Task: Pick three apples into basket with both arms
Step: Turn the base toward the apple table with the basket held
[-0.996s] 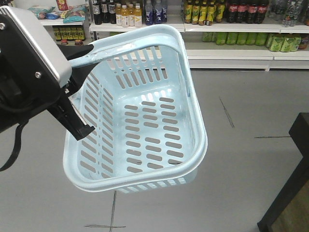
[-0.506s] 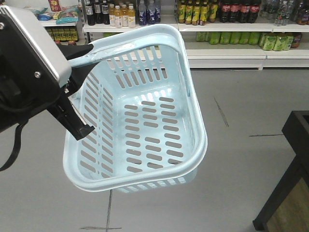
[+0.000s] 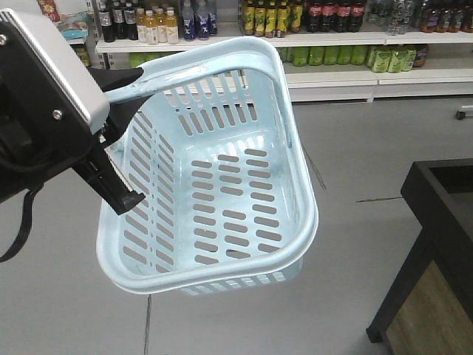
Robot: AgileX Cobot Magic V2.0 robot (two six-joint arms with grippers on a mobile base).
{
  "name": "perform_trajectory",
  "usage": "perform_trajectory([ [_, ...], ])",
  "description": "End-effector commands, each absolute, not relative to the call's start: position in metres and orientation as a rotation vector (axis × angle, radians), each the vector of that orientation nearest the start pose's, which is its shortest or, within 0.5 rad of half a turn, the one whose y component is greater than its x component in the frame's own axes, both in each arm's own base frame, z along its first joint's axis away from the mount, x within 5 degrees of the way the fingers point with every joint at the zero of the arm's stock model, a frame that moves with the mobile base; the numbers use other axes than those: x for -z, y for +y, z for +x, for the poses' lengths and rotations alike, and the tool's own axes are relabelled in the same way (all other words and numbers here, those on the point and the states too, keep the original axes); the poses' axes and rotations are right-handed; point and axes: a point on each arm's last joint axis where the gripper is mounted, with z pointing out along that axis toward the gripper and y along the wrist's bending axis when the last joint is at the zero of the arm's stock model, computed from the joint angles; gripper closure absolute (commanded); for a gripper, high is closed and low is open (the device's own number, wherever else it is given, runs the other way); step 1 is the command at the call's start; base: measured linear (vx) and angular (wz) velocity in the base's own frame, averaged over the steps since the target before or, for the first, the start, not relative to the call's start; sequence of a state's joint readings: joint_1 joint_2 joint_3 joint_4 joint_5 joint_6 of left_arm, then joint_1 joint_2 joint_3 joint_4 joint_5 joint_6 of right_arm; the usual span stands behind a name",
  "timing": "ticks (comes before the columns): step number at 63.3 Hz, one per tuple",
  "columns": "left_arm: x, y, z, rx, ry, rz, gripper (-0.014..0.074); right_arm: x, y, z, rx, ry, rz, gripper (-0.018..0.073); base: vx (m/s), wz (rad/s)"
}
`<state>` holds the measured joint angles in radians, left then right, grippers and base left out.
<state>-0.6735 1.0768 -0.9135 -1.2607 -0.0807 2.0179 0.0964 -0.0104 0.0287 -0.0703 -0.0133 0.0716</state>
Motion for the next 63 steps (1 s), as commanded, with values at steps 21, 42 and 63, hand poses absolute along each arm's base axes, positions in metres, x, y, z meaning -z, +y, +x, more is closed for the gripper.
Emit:
perform_trajectory([
  [21,-0.4047,-0.141,0.1903,-0.136,1.237,0.955,0.0603,-0.2077,0.0057,0.0553,-0.071,1.417,-0.08,0.0568,0.05,-0.24],
  [42,-0.4047,-0.141,0.1903,-0.136,1.237,0.955,0.0603,-0.2077,0.0057,0.0553,-0.071,1.417,-0.08,0.0568,0.06,-0.25],
  [63,-0.4047,-0.141,0.1903,-0.136,1.237,0.955,0.0603,-0.2077,0.0057,0.0553,-0.071,1.417,-0.08,0.0568,0.07,-0.28],
])
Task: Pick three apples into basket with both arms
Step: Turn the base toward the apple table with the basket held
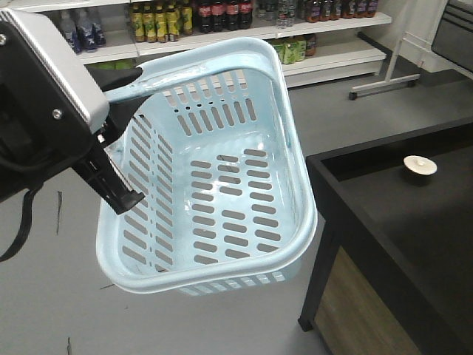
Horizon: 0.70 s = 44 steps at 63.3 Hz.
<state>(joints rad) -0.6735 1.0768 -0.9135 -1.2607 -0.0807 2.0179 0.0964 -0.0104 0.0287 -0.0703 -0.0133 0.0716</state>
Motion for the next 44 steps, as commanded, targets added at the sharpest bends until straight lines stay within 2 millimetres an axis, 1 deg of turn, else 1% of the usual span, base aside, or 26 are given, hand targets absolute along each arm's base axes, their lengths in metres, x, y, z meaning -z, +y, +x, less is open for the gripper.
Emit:
perform_trajectory([
  [1,-0.4047,-0.141,0.1903,-0.136,1.237,0.955,0.0603,-0.2077,0.0057,0.0553,-0.071,1.417,-0.08,0.0568,0.07,-0.32],
  [44,-0.4047,-0.141,0.1903,-0.136,1.237,0.955,0.0603,-0.2077,0.0057,0.0553,-0.071,1.417,-0.08,0.0568,0.08,-0.4],
])
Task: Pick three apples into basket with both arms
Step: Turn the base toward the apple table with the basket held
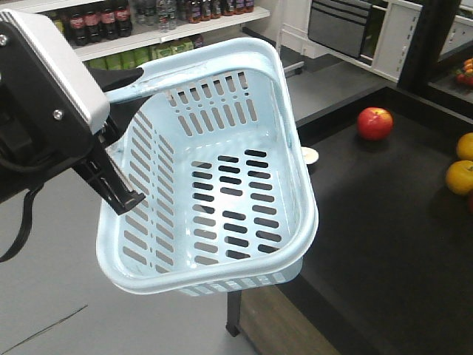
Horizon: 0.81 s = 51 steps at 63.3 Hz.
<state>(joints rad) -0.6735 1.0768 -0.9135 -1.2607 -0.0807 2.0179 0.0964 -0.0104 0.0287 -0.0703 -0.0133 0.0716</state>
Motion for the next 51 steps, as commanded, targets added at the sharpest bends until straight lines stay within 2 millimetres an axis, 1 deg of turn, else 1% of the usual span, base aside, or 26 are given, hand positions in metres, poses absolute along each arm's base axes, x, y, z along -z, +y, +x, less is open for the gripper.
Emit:
perform_trajectory([
  [1,-0.4047,-0.141,0.1903,-0.136,1.237,0.955,0.0603,-0.2077,0.0057,0.0553,-0.071,1.417,-0.08,0.0568,0.07,-0.4],
  [27,-0.4047,-0.141,0.1903,-0.136,1.237,0.955,0.0603,-0.2077,0.0057,0.0553,-0.071,1.417,-0.08,0.0568,0.06,-0.41],
  [51,-0.4047,-0.141,0.1903,-0.136,1.237,0.955,0.0603,-0.2077,0.0057,0.0553,-0.071,1.417,-0.08,0.0568,0.03,-0.5],
])
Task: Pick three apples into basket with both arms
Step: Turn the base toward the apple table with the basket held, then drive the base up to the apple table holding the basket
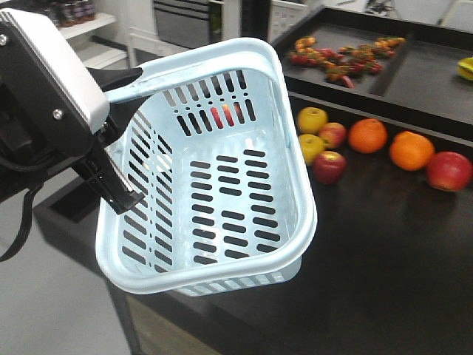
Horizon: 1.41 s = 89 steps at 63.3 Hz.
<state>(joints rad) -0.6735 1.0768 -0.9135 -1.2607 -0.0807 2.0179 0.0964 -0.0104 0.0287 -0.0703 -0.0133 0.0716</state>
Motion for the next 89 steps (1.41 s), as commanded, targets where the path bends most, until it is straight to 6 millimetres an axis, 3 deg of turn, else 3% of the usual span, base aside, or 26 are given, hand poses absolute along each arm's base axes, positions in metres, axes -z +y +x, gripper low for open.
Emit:
perform_trajectory([
  [1,-0.4047,-0.141,0.1903,-0.136,1.237,0.955,0.0603,-0.2077,0.0057,0.0553,-0.071,1.417,-0.08,0.0568,0.02,-0.53],
  [89,-0.4047,-0.141,0.1903,-0.136,1.237,0.955,0.0603,-0.2077,0.0057,0.0553,-0.071,1.417,-0.08,0.0568,0.02,-0.37],
])
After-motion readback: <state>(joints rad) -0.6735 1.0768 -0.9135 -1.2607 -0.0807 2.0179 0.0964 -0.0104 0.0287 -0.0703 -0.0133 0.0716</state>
